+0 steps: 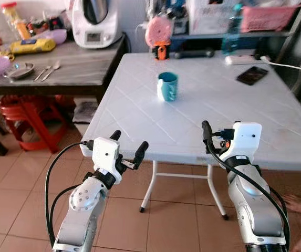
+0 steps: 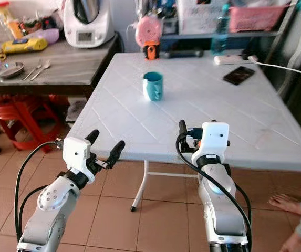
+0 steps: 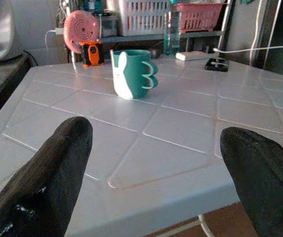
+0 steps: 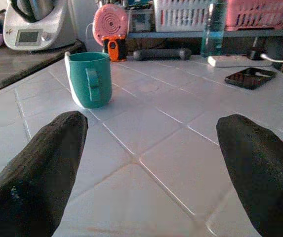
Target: Setting the table
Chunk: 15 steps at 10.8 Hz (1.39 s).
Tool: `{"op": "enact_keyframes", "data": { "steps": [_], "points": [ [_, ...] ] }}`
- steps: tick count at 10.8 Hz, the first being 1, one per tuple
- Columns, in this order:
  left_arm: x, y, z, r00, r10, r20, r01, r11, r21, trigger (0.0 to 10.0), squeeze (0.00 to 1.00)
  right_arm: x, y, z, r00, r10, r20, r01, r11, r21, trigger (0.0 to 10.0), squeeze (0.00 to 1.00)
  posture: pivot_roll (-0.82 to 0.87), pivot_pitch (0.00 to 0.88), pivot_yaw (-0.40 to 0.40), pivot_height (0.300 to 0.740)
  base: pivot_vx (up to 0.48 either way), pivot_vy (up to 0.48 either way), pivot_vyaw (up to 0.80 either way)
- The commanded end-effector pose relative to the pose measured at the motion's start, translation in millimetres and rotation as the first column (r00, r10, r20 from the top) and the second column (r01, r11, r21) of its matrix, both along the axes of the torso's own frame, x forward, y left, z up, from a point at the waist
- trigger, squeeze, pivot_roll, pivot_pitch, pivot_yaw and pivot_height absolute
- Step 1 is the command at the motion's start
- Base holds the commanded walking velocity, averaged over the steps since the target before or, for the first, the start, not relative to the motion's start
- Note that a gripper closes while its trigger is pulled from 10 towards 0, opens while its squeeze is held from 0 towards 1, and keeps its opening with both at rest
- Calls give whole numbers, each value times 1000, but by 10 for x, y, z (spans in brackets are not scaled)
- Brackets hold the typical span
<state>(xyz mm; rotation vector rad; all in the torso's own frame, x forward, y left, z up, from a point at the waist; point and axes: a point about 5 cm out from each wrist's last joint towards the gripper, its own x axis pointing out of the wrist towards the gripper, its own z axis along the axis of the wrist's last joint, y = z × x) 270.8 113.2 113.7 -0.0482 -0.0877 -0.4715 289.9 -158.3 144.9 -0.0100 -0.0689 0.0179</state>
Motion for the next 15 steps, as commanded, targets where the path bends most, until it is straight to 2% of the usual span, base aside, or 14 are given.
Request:
{"op": "enact_keyframes", "data": {
  "steps": [1,13,15],
  "points": [
    [-4,19,23,1000,2,9,-2,1000,7,10000,0,3,11,9,1000,-2,3,2,1000,1,10000,0,-34,0,80,740,307,0,0],
    [-25,17,-9,1000,-7,-6,7,1000,18,10000,0,-10,0,-16,1000,-9,-3,8,1000,-23,10000,0,-34,0,84,740,302,0,0],
    [-44,33,-26,1000,-15,-13,15,1000,6,10000,0,-17,16,-39,1000,-7,-11,6,1000,-27,10000,0,-32,0,84,740,0,0,0]
  ]
}}
